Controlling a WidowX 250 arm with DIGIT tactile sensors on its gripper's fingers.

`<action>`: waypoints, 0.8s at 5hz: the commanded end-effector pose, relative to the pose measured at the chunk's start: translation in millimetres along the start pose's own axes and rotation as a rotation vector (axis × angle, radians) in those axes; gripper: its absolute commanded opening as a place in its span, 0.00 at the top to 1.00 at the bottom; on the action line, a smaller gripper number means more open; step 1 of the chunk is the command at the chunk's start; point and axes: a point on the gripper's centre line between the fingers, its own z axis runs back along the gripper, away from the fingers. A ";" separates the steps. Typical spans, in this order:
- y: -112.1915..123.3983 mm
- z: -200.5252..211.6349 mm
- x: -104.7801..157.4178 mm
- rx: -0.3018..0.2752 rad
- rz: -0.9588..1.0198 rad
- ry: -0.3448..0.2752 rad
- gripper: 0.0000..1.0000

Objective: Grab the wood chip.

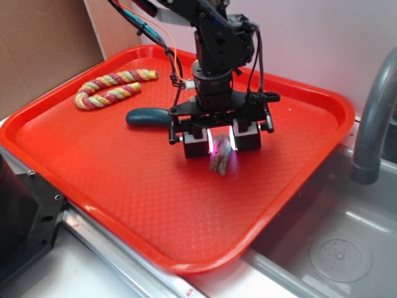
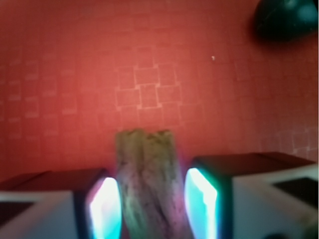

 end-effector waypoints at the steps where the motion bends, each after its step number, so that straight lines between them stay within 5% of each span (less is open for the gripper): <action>1: 6.7 7.5 4.0 0.011 -0.006 -0.003 1.00; 3: 27.2 93.1 38.1 -0.046 -0.329 -0.029 1.00; 4: 39.1 123.7 49.4 -0.075 -0.556 0.053 1.00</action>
